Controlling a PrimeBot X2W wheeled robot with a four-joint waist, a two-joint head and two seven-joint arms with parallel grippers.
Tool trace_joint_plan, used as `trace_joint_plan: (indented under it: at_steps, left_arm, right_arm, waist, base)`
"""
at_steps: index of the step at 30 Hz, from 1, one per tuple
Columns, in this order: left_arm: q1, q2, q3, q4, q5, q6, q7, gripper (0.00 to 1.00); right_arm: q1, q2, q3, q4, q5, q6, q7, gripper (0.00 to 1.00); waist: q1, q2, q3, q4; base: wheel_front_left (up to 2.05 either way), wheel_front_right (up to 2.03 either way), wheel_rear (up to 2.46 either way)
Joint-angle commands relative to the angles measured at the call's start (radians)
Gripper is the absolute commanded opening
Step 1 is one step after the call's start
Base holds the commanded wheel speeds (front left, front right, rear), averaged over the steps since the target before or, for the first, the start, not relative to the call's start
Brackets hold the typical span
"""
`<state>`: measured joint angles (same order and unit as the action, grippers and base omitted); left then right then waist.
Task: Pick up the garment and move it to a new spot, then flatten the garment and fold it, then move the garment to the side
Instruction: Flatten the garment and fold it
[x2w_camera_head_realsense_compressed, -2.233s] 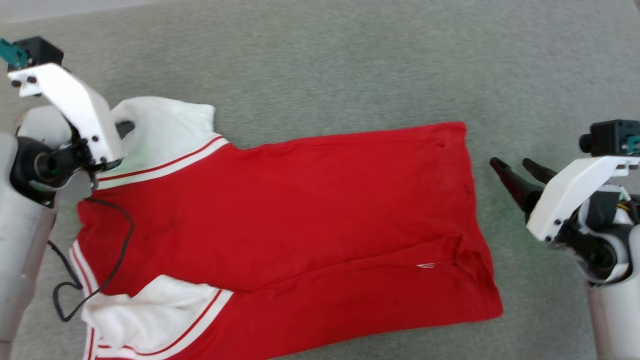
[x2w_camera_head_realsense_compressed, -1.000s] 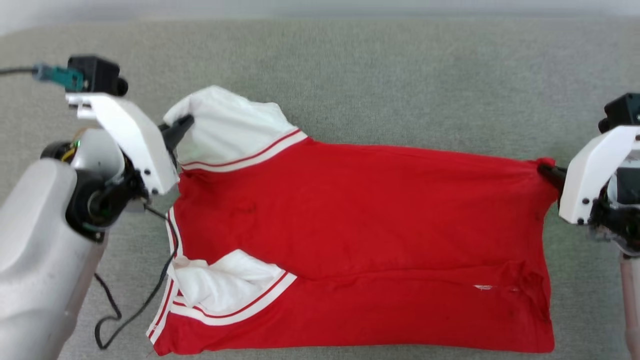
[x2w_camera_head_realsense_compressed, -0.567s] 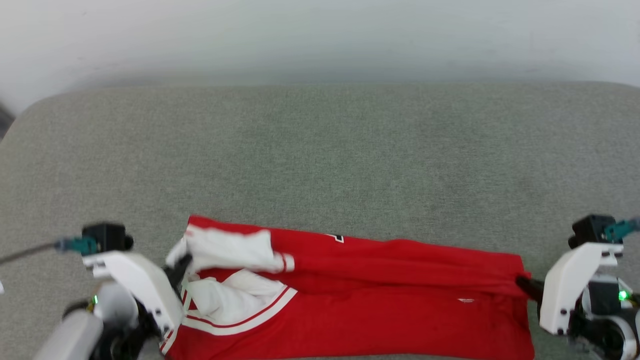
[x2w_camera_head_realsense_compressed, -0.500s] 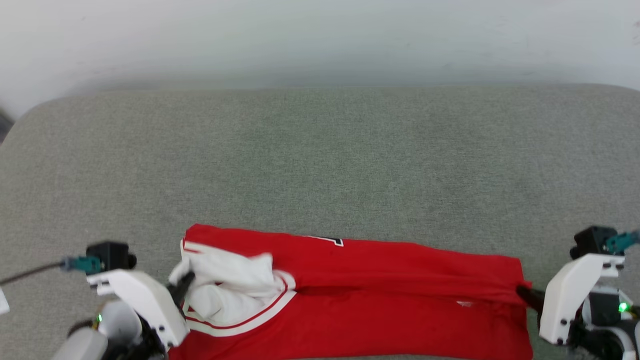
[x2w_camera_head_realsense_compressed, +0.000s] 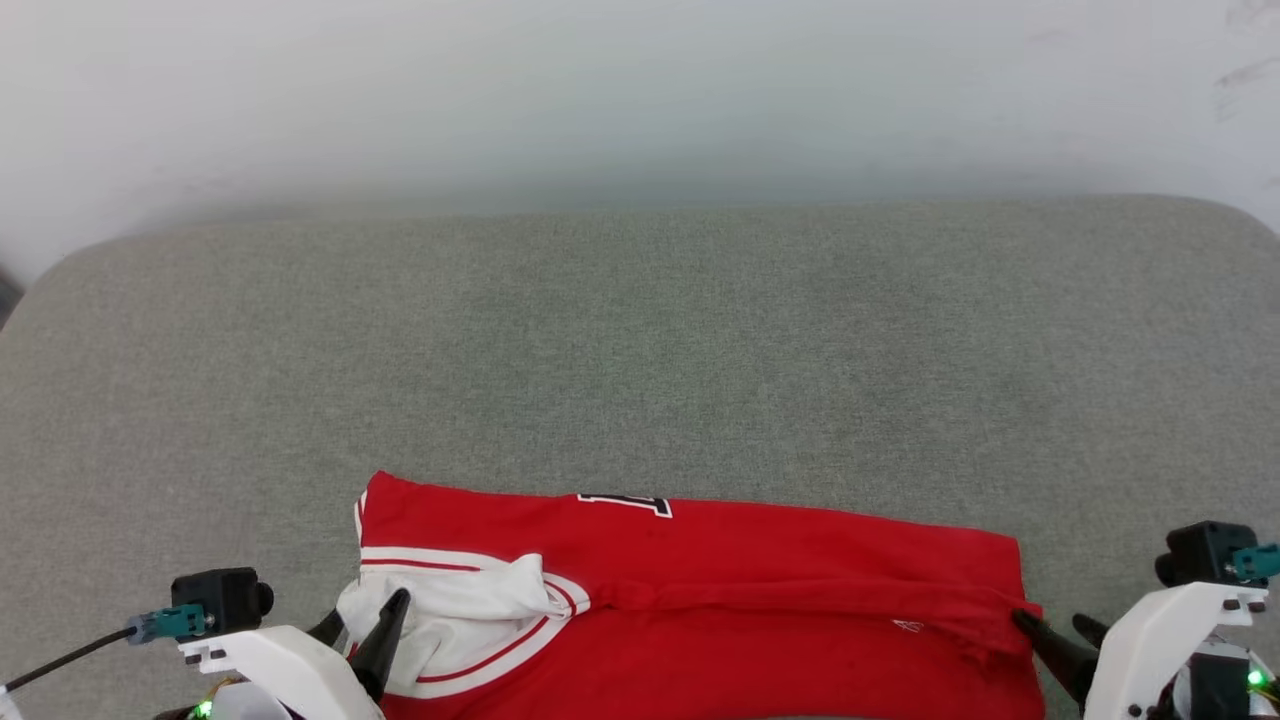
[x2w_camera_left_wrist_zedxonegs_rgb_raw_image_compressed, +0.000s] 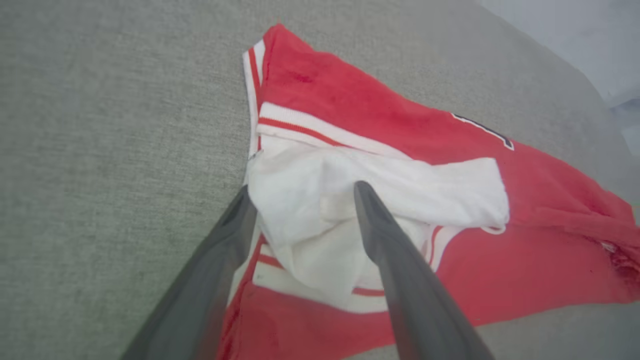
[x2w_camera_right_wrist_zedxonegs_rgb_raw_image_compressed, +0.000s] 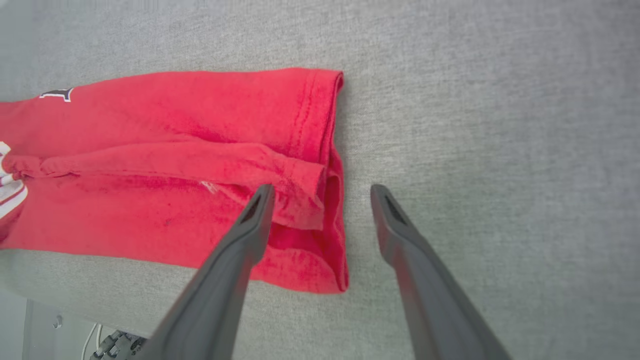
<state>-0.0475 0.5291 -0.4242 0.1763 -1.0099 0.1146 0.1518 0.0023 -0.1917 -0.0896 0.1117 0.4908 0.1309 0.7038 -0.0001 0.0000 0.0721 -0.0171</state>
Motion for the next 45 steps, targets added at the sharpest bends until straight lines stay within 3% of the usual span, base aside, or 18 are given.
trace_joint_plan:
  at_steps: [1, 6, 17, 25, 35, 36, 37, 38, 39, 45]
  left_arm:
    - [0.002, -0.007, 0.009, -0.012, 0.008, -0.003, -0.031, 1.0]
    - [-0.022, -0.004, 0.023, -0.057, 0.069, 0.01, -0.124, 1.0]
    - [-0.064, -0.062, 0.051, -0.176, 0.222, 0.097, -0.362, 1.0]
    - [-0.096, -0.082, 0.026, -0.231, 0.344, 0.106, -0.407, 1.0]
    - [-0.13, -0.094, 0.024, -0.212, 0.4, 0.074, -0.415, 1.0]
    - [-0.13, -0.094, 0.023, -0.209, 0.402, 0.073, -0.416, 1.0]
    - [-0.13, -0.094, 0.023, -0.208, 0.405, 0.073, -0.416, 1.0]
    - [-0.131, -0.094, 0.021, -0.205, 0.409, 0.073, -0.416, 1.0]
    - [-0.131, -0.095, 0.02, -0.203, 0.41, 0.071, -0.416, 1.0]
    - [-0.128, -0.097, 0.015, -0.186, 0.425, 0.071, -0.417, 1.0]
  right_arm:
    - [0.014, -0.007, -0.01, -0.023, 0.004, 0.0, -0.009, 1.0]
    - [0.017, -0.005, -0.076, -0.084, 0.0, 0.0, 0.024, 1.0]
    - [-0.043, -0.007, -0.183, -0.07, -0.012, 0.0, 0.165, 1.0]
    - [-0.068, 0.036, -0.168, -0.01, -0.017, 0.0, 0.21, 1.0]
    - [-0.087, 0.055, -0.121, 0.138, 0.019, 0.0, 0.221, 1.0]
    - [-0.085, 0.063, -0.114, 0.153, 0.03, -0.001, 0.229, 0.52]
    - [-0.084, 0.069, -0.107, 0.166, 0.042, 0.0, 0.235, 0.35]
    - [-0.086, 0.068, -0.102, 0.173, 0.049, 0.0, 0.237, 0.09]
    - [-0.087, 0.066, -0.098, 0.178, 0.056, 0.0, 0.236, 0.0]
    - [-0.133, 0.022, -0.08, 0.151, 0.077, 0.0, 0.201, 0.0]
  waist:
    - [0.0001, 0.0, -0.016, -0.006]
    - [0.0001, 0.0, -0.043, -0.011]
    - [0.0001, 0.0, -0.043, 0.031]
    - [0.0001, 0.0, 0.002, 0.102]
    - [0.0001, 0.0, 0.05, 0.144]
    - [0.0001, 0.0, 0.05, 0.144]
    - [0.0001, 0.0, 0.05, 0.143]
    - [0.0001, 0.0, 0.049, 0.143]
    - [0.0001, 0.0, 0.048, 0.144]
    - [0.0001, 0.0, 0.024, 0.135]
  base:
    - [0.0, 0.0, 0.0]
    - [0.0, 0.0, 0.0]
    - [0.0, 0.0, 0.0]
    - [0.0, 0.0, 0.0]
    - [0.0, 0.0, 0.0]
    - [0.0, 0.0, 0.0]
    - [0.0, 0.0, 0.0]
    - [0.0, 0.0, 0.0]
    - [0.0, 0.0, 0.0]
    - [0.0, 0.0, 0.0]
